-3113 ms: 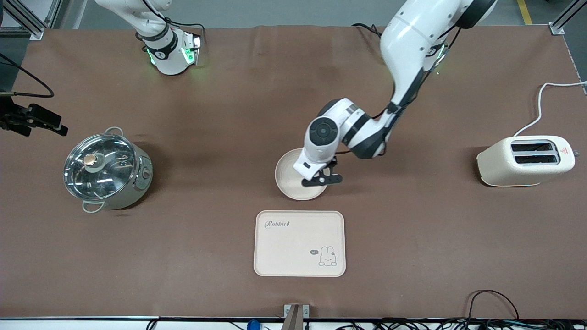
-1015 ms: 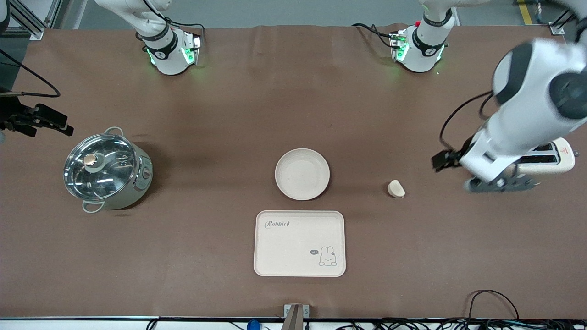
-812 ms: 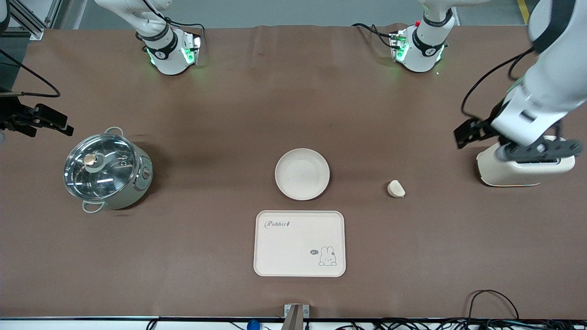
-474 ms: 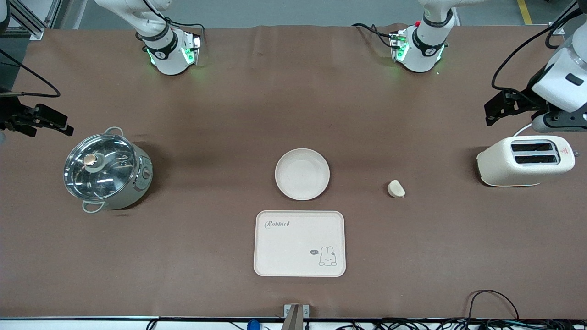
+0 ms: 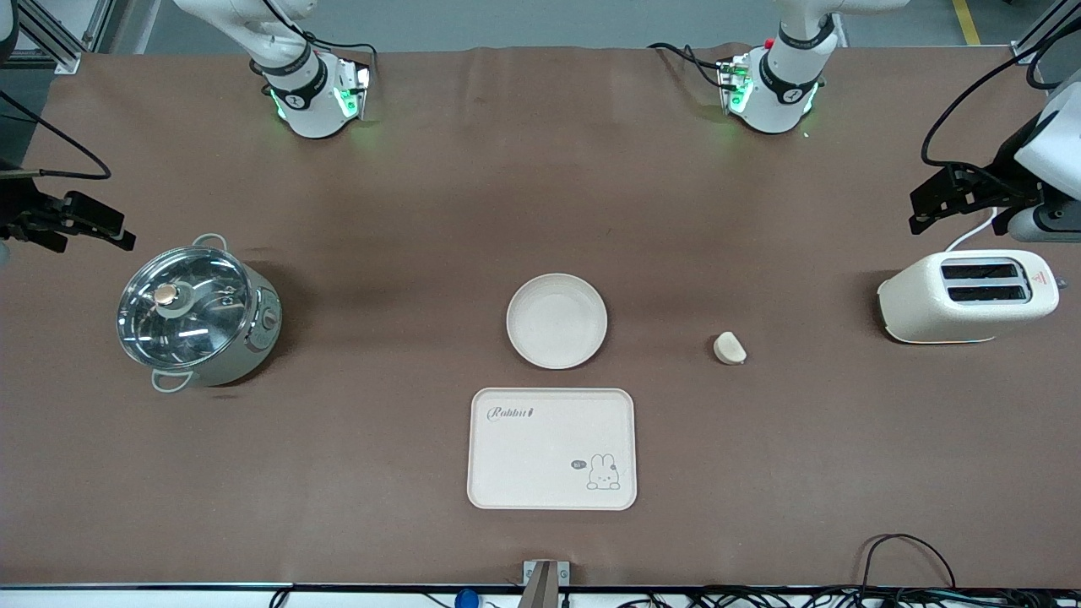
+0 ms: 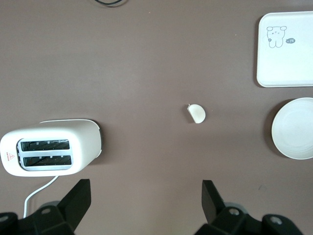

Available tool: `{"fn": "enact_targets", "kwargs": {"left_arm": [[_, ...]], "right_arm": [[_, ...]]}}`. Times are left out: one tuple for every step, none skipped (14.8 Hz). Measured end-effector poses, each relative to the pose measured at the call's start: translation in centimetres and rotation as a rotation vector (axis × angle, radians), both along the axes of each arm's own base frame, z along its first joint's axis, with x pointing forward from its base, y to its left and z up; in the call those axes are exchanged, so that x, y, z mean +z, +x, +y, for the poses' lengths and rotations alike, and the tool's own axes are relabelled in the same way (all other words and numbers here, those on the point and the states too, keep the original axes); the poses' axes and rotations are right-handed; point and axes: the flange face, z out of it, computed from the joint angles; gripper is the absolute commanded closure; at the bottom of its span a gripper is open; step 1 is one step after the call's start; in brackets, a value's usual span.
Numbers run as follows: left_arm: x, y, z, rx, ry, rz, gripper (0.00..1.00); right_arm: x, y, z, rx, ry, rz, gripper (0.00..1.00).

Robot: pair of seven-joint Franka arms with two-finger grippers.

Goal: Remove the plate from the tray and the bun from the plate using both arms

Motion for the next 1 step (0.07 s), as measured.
{"fn": "enact_targets", "kwargs": {"left_arm": [[0.01, 0.04, 0.11, 0.002, -0.001, -0.002, 0.0]], "right_arm": [[0.0, 0.0, 0.0, 0.0, 0.0, 0.0, 0.0]]}}
